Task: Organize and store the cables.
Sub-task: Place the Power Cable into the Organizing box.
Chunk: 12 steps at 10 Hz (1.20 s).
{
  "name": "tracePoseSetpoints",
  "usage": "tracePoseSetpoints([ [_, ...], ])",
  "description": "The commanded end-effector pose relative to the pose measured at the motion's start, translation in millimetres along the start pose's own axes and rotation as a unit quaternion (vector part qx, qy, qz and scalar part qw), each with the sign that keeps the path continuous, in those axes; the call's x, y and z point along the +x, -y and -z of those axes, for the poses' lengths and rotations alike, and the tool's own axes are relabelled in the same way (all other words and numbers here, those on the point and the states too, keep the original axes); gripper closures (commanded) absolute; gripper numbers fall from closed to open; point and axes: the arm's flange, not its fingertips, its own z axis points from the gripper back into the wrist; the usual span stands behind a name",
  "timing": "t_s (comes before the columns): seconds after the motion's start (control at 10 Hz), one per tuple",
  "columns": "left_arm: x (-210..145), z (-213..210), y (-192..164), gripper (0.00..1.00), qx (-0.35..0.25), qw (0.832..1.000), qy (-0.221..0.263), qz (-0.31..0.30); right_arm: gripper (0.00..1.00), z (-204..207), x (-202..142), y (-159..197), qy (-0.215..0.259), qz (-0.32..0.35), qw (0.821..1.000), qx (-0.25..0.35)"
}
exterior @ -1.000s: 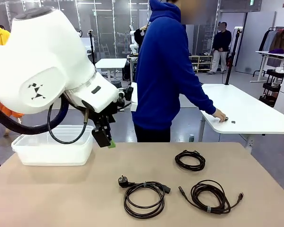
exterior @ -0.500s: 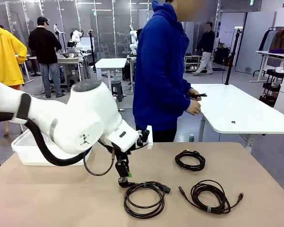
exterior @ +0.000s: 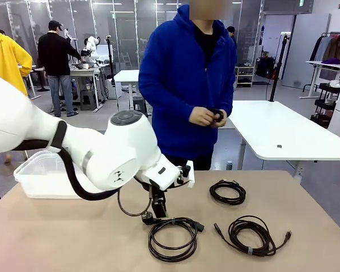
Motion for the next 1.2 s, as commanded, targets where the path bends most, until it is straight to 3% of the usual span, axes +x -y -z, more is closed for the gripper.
tracePoseSetpoints([
  [0.0, 23.4, 25.5, -16.0, 0.00, -0.025, 1.000, -0.014, -0.004, 0.00, 0.1, -1.3, 1.3, 0.001, -0.005, 1.000, 0.001],
  [0.7, 30.4, 69.1, -22.9, 0.00, -0.101, 0.993, -0.062, -0.015, 0.00, 0.1, -1.3, 1.3, 0.001, -0.005, 1.000, 0.001],
  [0.8, 29.3, 73.6, -23.2, 0.14, -0.103, 0.993, -0.062, -0.014, 0.00, 0.1, -1.3, 1.3, 0.001, -0.005, 1.000, 0.001],
  [1.1, 26.0, 82.8, -20.8, 1.00, -0.116, 0.991, -0.071, -0.013, 0.00, 0.1, -1.3, 1.3, 0.001, -0.005, 1.000, 0.001],
])
